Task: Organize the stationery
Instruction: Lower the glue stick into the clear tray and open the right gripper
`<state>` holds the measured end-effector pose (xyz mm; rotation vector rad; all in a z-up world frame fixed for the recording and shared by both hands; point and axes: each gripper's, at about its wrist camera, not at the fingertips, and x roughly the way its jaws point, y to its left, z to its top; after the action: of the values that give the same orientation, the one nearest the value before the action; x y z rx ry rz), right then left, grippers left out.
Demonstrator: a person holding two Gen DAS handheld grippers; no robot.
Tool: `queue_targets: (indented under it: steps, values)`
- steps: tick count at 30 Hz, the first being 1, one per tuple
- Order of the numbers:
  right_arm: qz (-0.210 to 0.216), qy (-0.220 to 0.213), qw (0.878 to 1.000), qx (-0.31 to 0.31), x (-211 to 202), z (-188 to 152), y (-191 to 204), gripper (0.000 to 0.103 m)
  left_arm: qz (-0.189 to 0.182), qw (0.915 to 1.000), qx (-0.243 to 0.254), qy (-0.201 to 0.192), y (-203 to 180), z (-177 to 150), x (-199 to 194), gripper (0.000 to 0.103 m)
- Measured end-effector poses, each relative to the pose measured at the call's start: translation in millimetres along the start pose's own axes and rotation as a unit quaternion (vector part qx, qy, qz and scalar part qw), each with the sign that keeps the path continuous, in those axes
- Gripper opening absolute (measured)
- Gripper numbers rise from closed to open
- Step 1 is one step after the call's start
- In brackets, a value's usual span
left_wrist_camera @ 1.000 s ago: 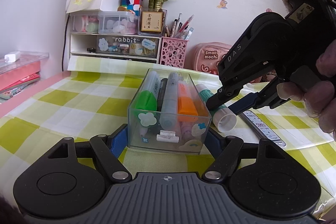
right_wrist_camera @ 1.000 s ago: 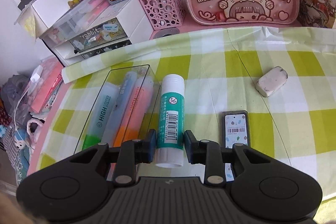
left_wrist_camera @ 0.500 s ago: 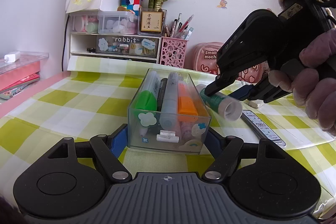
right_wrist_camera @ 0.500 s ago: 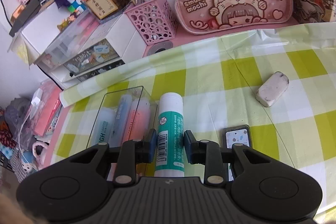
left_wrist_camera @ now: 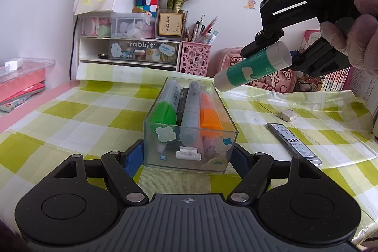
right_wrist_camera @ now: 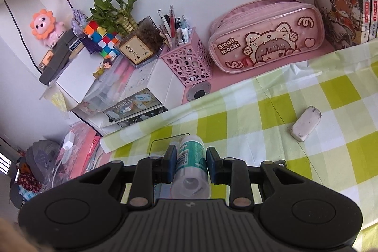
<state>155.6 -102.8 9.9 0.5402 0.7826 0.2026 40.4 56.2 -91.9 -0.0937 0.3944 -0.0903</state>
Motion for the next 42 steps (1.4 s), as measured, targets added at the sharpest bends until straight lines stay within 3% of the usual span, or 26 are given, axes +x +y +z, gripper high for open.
queue_targets:
  steps: [6, 21, 32, 37, 42]
  values:
    - [0.028, 0.006, 1.0, 0.003, 3.1, -6.2, 14.9, 0.026, 0.0, 1.0, 0.0, 0.0, 0.0, 0.0, 0.0, 0.074]
    - [-0.005, 0.047, 0.999, -0.022, 48.4, -26.2, 43.1, 0.025, -0.001, 1.0, 0.0, 0.0, 0.3, 0.0, 0.2, 0.074]
    - [-0.001, 0.062, 0.998, -0.005, 53.9, -29.7, 48.7, 0.027, -0.001, 1.0, 0.0, 0.0, 0.3, 0.0, 0.2, 0.074]
    - [0.002, 0.056, 0.998, -0.011, 42.4, -22.5, 47.1, 0.027, -0.001, 1.0, 0.0, 0.0, 0.2, -0.1, -0.1, 0.074]
    - [-0.009, 0.002, 0.999, -0.037, 3.8, -10.3, 28.2, 0.04, -0.001, 1.0, 0.0, 0.0, 0.0, -0.1, 0.0, 0.074]
